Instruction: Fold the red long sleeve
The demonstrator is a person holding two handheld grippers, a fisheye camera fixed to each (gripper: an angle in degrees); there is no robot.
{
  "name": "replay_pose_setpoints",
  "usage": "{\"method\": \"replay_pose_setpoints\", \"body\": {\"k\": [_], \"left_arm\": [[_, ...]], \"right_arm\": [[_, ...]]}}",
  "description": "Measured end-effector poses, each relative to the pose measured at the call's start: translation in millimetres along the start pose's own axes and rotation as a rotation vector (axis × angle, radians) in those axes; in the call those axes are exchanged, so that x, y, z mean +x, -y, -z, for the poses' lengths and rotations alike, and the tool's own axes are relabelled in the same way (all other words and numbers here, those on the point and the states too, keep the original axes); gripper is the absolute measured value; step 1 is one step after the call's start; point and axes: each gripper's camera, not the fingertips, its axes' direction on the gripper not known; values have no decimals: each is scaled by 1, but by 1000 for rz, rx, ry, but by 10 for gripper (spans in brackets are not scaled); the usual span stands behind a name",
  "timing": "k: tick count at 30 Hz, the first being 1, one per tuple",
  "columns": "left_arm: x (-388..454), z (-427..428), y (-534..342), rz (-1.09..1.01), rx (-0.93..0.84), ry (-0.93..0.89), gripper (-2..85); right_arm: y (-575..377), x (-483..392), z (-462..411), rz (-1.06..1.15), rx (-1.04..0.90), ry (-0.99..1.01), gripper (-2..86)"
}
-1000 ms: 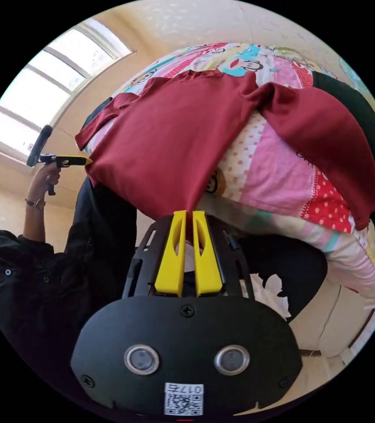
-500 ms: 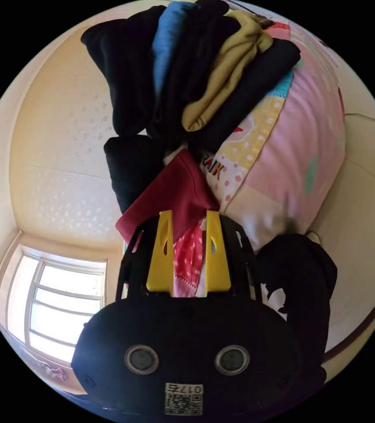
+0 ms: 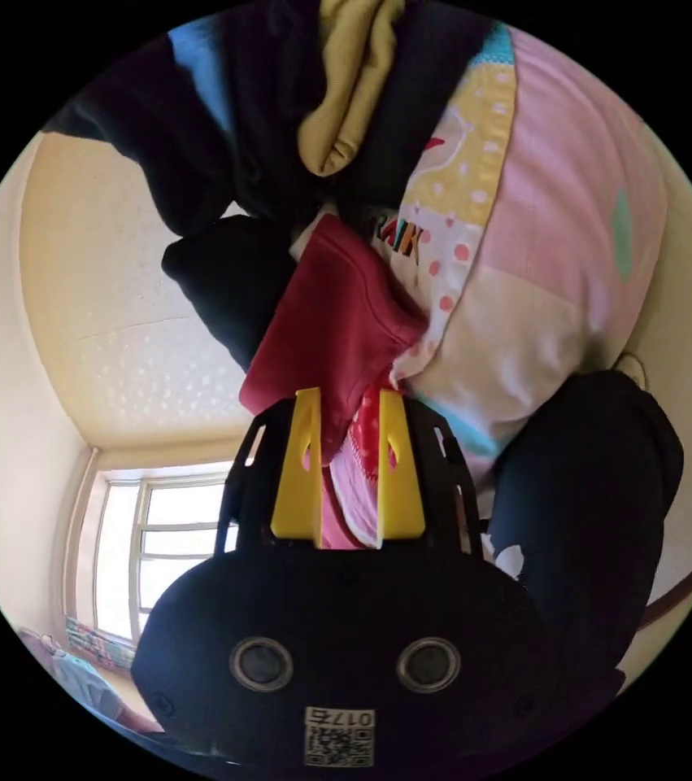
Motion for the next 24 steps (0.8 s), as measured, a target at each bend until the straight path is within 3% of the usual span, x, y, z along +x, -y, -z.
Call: {"method": "replay_pose_setpoints", "body": {"k": [4,9,13,16,19,24], "left_arm": [[-8,23,-7,-19,-13,-33,58],[-17,60,-31,-30,44,-78,52],[-26,85,-49,-7,113,-138,44],[-31,104,-71,-63,235,-180,36],[-36,120,-105,-154,429,-223,23],[-46,160,-95,-120,346,-346,8]], "right_arm": [[15,0,1,-25,53,28,64],[-29,-41,46,95,246,68,36],[-96,-70,97,309,639,-126,30],[-93,-83,96,226,560,-109,29],[-133,-177,69,537,626,-148,30],[-190,-326,-57,894,480,-14,32]]}}
